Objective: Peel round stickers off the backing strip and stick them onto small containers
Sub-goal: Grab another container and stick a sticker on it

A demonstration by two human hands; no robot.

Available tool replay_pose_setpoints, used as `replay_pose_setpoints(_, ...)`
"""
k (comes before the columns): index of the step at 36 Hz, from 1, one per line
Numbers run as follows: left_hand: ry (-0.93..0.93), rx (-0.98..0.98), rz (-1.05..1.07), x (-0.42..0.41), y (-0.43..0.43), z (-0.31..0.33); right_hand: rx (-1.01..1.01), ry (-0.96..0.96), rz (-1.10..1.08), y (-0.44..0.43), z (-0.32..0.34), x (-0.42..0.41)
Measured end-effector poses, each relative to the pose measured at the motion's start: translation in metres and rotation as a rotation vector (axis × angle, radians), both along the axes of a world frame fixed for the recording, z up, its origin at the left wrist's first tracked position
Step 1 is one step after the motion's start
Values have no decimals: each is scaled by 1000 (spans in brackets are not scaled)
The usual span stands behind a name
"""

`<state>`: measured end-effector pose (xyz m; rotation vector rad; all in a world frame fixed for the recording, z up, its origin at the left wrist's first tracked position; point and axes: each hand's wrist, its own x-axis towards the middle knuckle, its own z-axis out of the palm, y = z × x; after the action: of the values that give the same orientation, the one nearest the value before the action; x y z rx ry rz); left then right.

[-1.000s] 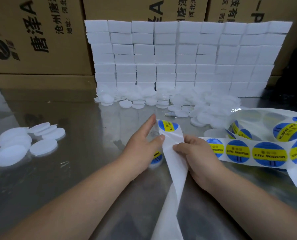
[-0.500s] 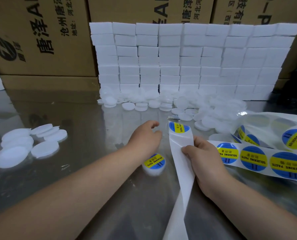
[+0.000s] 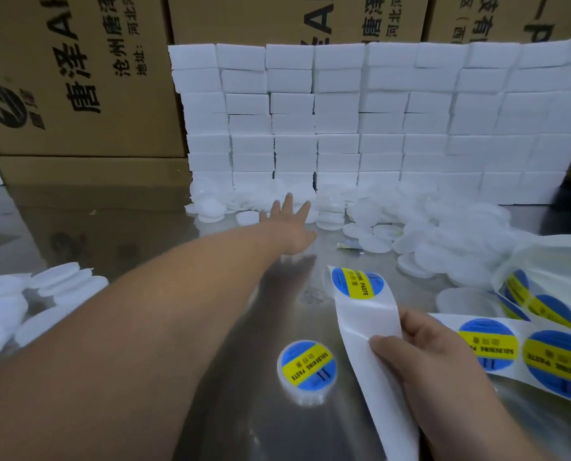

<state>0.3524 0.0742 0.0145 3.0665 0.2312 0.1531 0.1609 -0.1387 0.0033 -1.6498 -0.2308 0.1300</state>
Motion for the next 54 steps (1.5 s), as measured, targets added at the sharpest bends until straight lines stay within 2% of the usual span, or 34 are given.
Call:
replay_pose_setpoints(4, -3, -33, 26, 30, -2, -2, 2, 16, 16, 1, 0, 3)
replay_pose_setpoints(8, 137, -15, 27, 42, 0, -7, 43, 53, 20, 1, 2, 3)
replay_pose_setpoints(12, -70, 54, 65, 44, -1, -5, 29, 63, 30, 0, 4, 2)
replay_pose_setpoints(16, -120, 136, 77, 41, 2, 0, 24, 51, 24, 0, 2, 1)
replay_pose_setpoints(18, -176, 115, 44, 40, 4, 0, 41, 54, 30, 0, 2, 1)
replay_pose_setpoints(23, -316, -317, 6, 33, 0, 10, 49, 46, 42, 1, -1, 3)
replay_pose_setpoints(28, -402, -561, 22, 15, -4, 26, 41, 17, 24, 1, -4, 5)
replay_pose_setpoints(33, -522, -896, 71, -26, -19, 47, 43, 13, 6, 2, -4, 2)
replay_pose_setpoints(36, -530, -1126, 92, -53, -31, 56, 63, 2, 12, 3, -4, 4)
replay_pose_setpoints(39, -481, -1231, 85, -95, -43, 59, 73, -9, 6, 2, -1, -1)
replay_pose_setpoints(42, -434, -1170, 44, -137, -57, 54, 81, 2, 2, 3, 1, -4)
replay_pose_setpoints(46, -466, -1041, -29, -190, -73, 40, 66, -8, -5, 3, 2, -7)
replay_pose_setpoints(51, -601, -678, -170, -230, -83, 21, 68, -22, -6, 3, 3, -7)
replay_pose_setpoints(54, -629, -519, -176, -238, -84, 12, 71, -39, 19, 3, 3, -9)
